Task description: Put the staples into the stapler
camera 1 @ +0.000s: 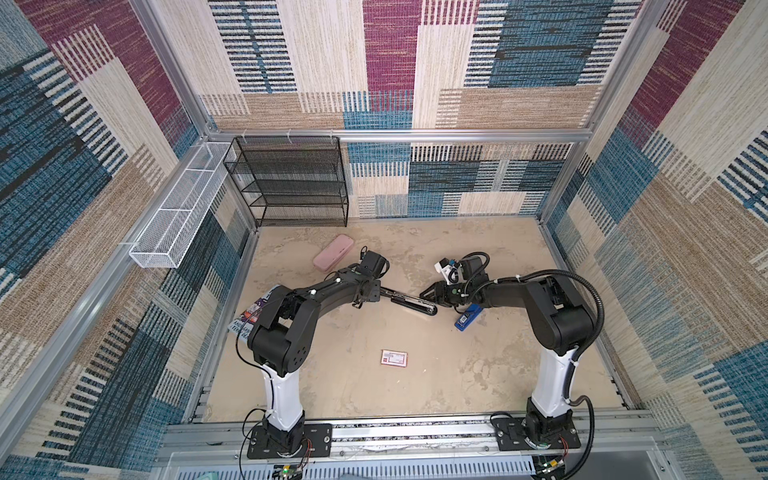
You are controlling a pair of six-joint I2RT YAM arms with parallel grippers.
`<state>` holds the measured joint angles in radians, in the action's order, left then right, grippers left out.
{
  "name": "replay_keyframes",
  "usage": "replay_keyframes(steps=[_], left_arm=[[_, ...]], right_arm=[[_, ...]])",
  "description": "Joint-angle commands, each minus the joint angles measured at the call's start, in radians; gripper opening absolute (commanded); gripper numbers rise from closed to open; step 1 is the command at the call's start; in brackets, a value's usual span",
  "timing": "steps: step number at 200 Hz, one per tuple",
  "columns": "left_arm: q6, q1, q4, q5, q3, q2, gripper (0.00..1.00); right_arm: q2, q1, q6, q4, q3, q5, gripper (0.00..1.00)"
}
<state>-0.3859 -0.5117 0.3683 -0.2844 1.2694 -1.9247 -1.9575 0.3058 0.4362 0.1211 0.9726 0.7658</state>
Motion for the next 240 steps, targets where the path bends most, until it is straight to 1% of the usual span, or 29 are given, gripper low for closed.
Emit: replay_keyframes(steps=[1,31,62,92,108,116,149,182,214,240], left_arm=[[0.066,0.008,0.020,0.010,0.047,-0.034,0.42],[0.078,0.012,0.031,0.050,0.110,-0.069,0.42],[0.077,0.012,0.039,0.099,0.136,-0.058,0.44],[0.054,0.012,0.068,0.147,0.116,-0.010,0.47],[0.021,0.013,0.069,0.205,0.076,0.036,0.51],[-0.004,0.012,0.069,0.252,0.054,0.061,0.53],[-0.118,0.003,0.053,0.416,-0.033,0.135,0.60],[-0.195,-0.027,0.055,0.479,-0.071,0.152,0.63],[-0.248,-0.073,0.056,0.489,-0.069,0.123,0.64],[-0.271,-0.095,0.061,0.476,-0.046,0.089,0.64]], right_arm=[[0.020,0.024,0.031,0.014,-0.034,-0.001,0.38],[0.024,0.066,0.057,0.050,-0.060,0.013,0.36],[0.011,0.105,0.090,0.089,-0.066,0.027,0.36],[0.003,0.119,0.103,0.122,-0.065,0.051,0.43],[0.008,0.119,0.105,0.130,-0.067,0.050,0.44],[0.016,0.119,0.104,0.132,-0.070,0.043,0.45],[0.089,0.118,0.101,0.142,-0.099,-0.015,0.49],[0.179,0.115,0.110,0.165,-0.160,-0.100,0.58],[0.275,0.110,0.095,0.139,-0.201,-0.201,0.62],[0.318,0.101,0.091,0.121,-0.222,-0.236,0.63]])
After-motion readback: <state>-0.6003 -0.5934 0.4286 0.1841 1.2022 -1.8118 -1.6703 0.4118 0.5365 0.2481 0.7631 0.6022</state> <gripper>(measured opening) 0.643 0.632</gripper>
